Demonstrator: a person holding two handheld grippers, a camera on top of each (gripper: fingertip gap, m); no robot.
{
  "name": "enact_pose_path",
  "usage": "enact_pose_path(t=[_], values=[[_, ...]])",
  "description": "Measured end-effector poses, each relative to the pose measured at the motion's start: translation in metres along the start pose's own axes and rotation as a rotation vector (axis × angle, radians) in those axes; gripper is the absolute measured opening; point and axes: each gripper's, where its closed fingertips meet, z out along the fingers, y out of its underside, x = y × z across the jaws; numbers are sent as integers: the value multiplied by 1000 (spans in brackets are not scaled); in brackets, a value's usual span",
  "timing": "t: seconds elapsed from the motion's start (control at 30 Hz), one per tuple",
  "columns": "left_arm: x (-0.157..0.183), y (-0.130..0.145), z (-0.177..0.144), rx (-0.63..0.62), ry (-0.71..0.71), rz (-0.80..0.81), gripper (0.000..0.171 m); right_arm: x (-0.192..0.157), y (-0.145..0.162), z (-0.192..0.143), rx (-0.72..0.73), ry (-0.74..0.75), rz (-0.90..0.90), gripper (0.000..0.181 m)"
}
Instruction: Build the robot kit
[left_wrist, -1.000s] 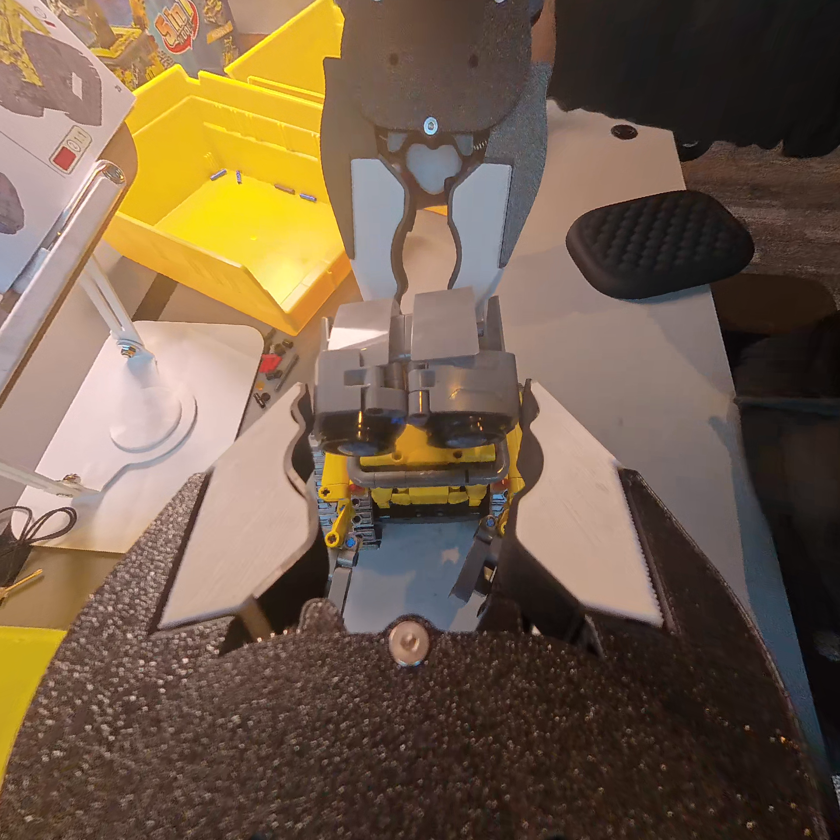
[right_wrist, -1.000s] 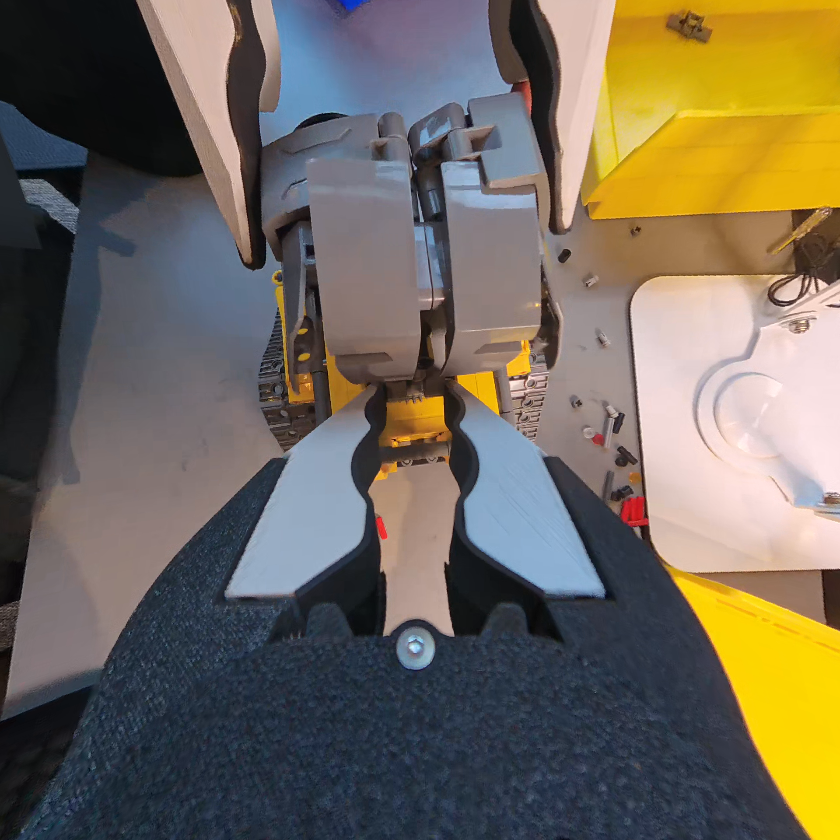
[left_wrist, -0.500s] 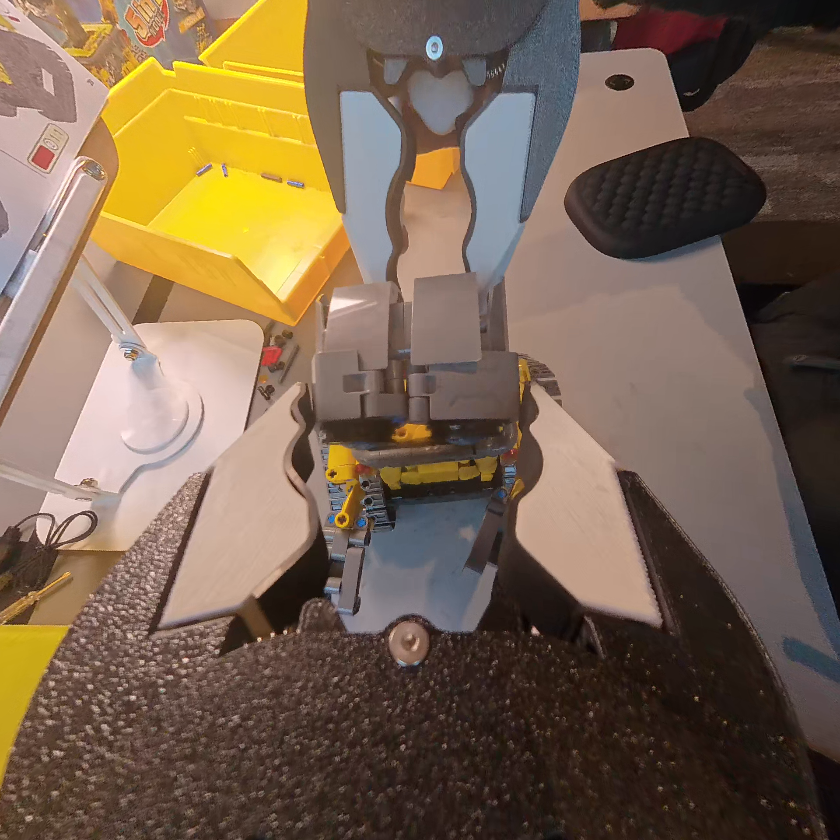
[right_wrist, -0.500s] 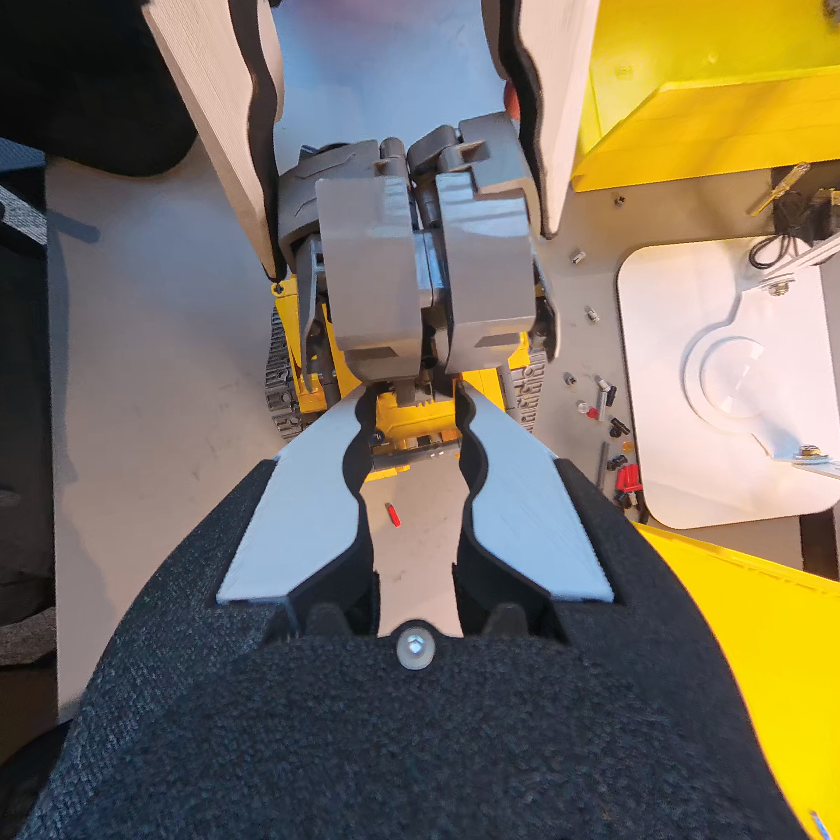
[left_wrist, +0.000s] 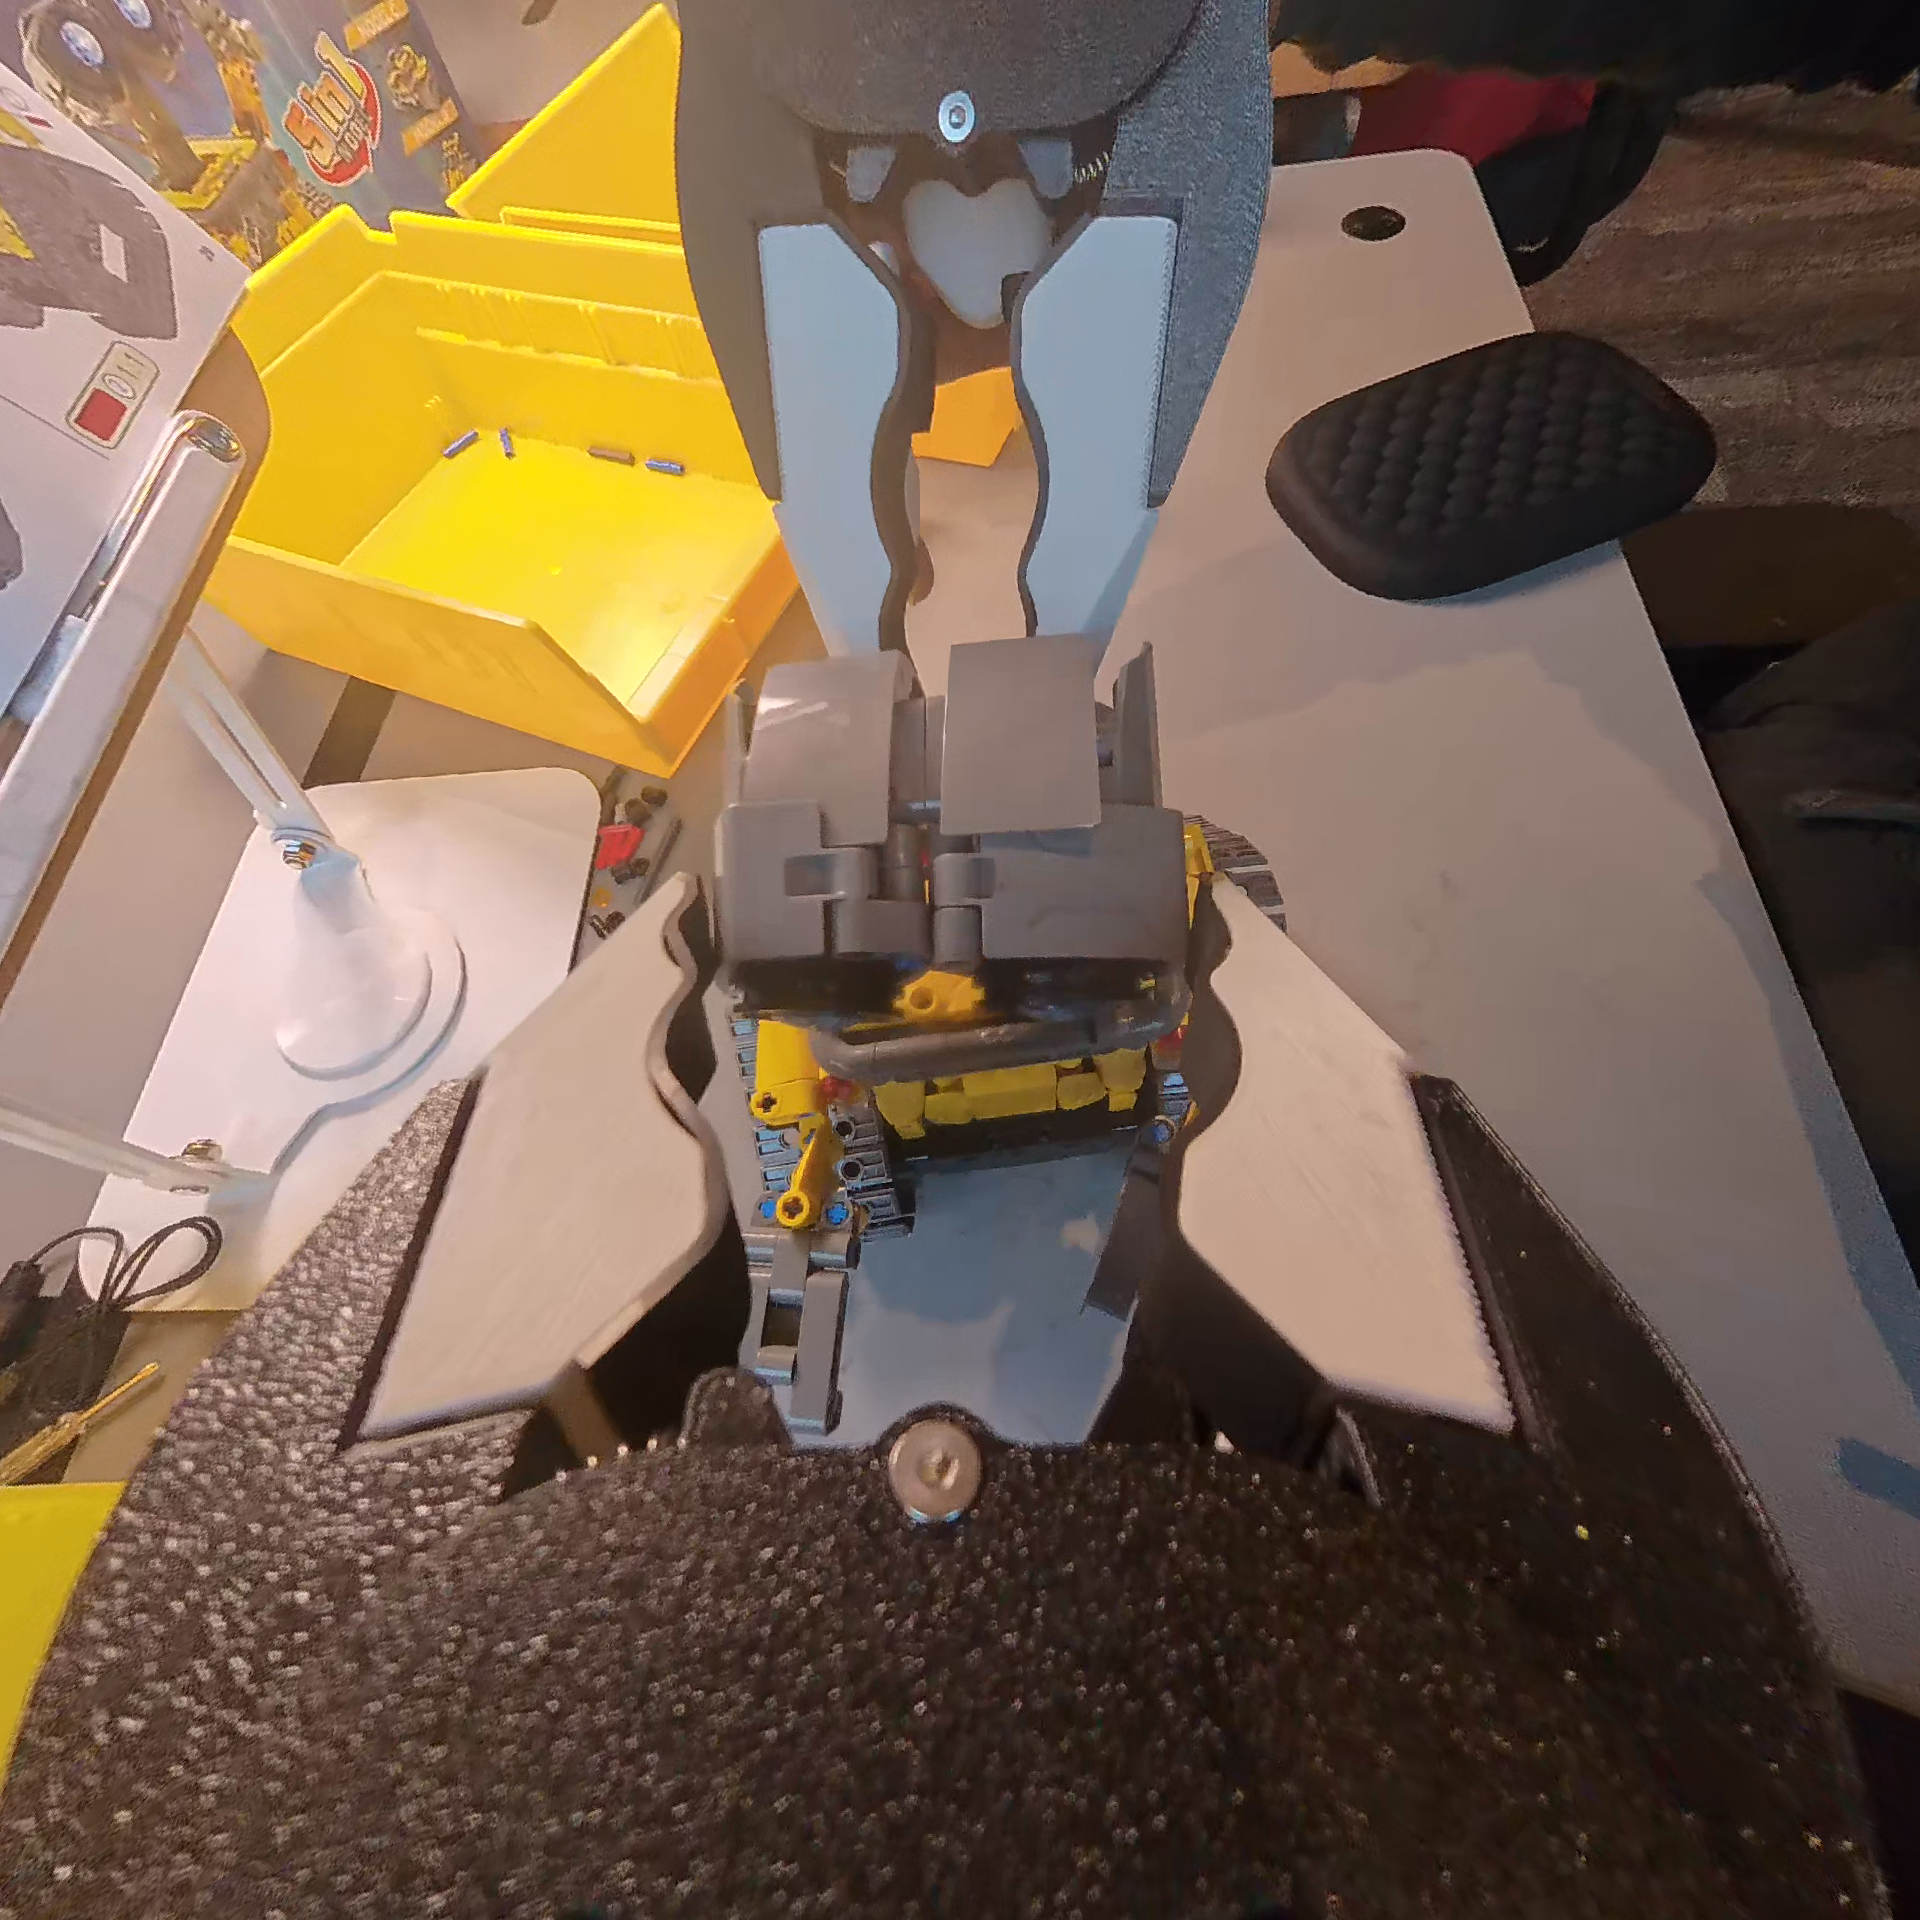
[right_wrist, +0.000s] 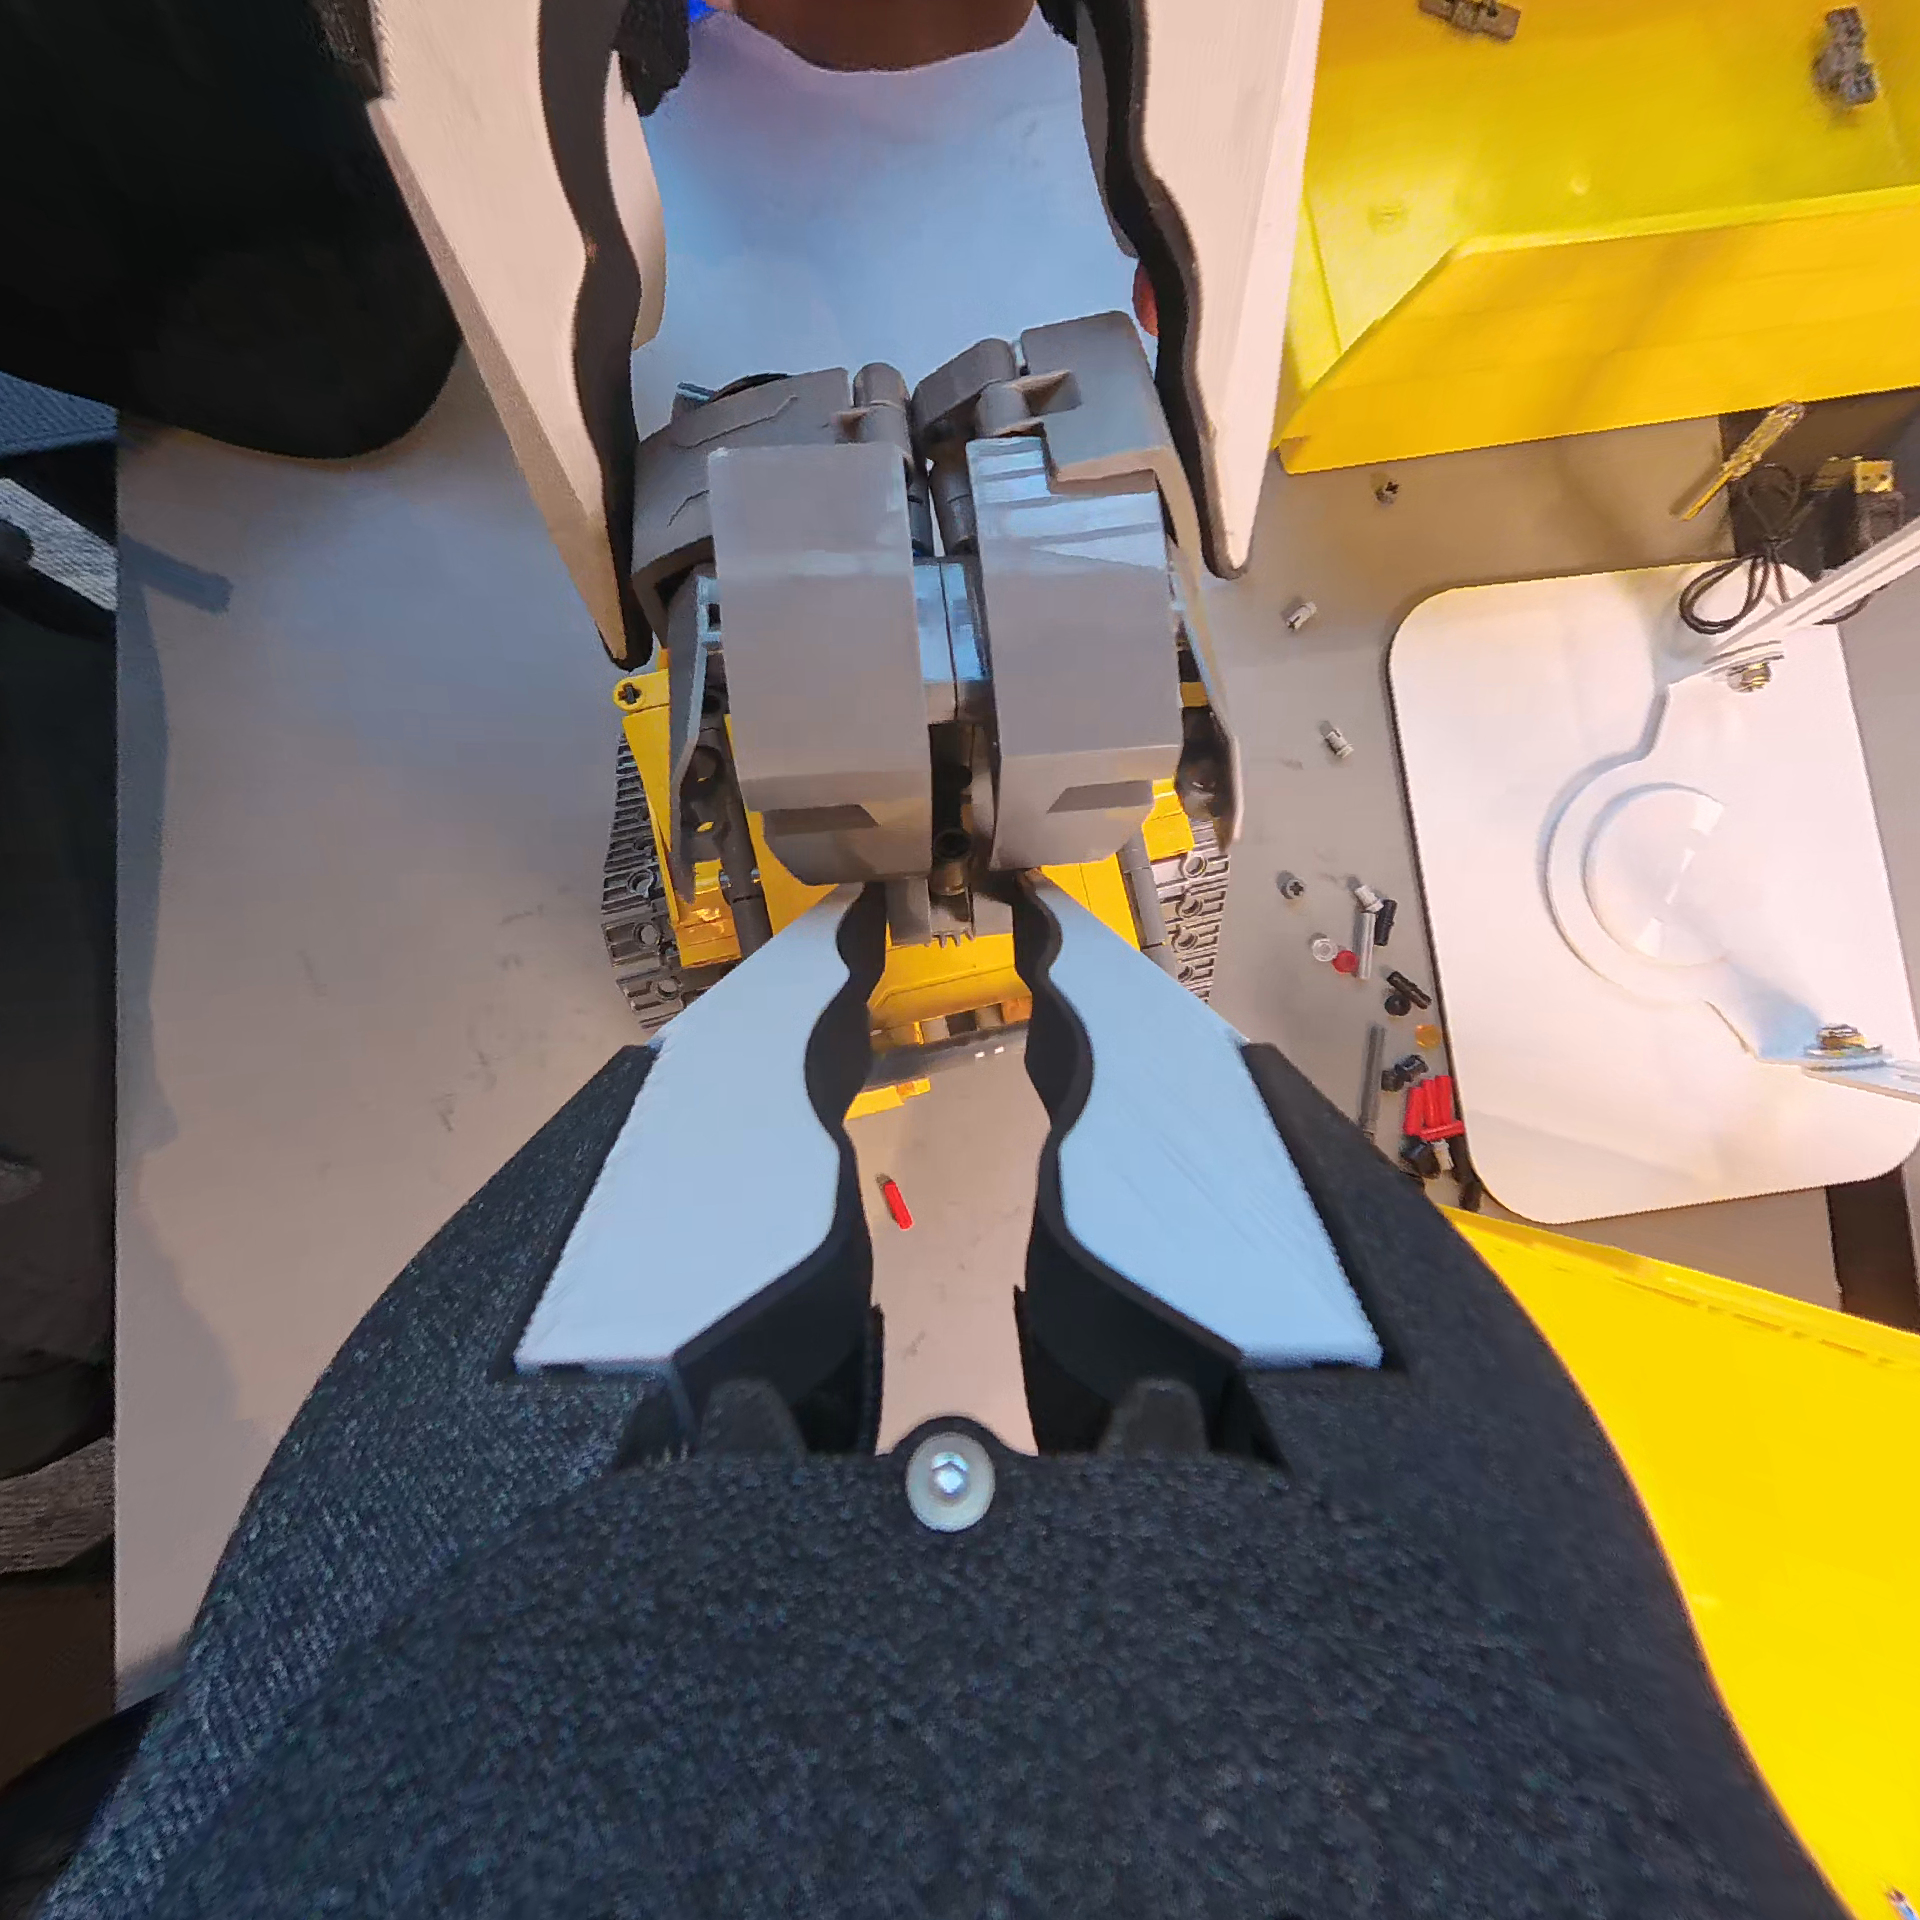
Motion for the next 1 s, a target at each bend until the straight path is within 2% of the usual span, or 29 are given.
enact_pose_path(t=[0.07, 0.5, 0.73, 1.0], values=[[1, -8, -1, 60, 8, 8, 90, -1, 0, 4, -2, 8, -4, 24], [-3, -26, 9, 161, -22, -9, 91, -1, 4, 6, 118, 27, 53, 25], [-3, -26, 11, 136, -42, 3, 91, -1, 11, 1, 140, 61, 21, 28], [-2, -29, 12, 136, -56, 10, 91, -1, 12, 2, 187, 8, 79, 24]])
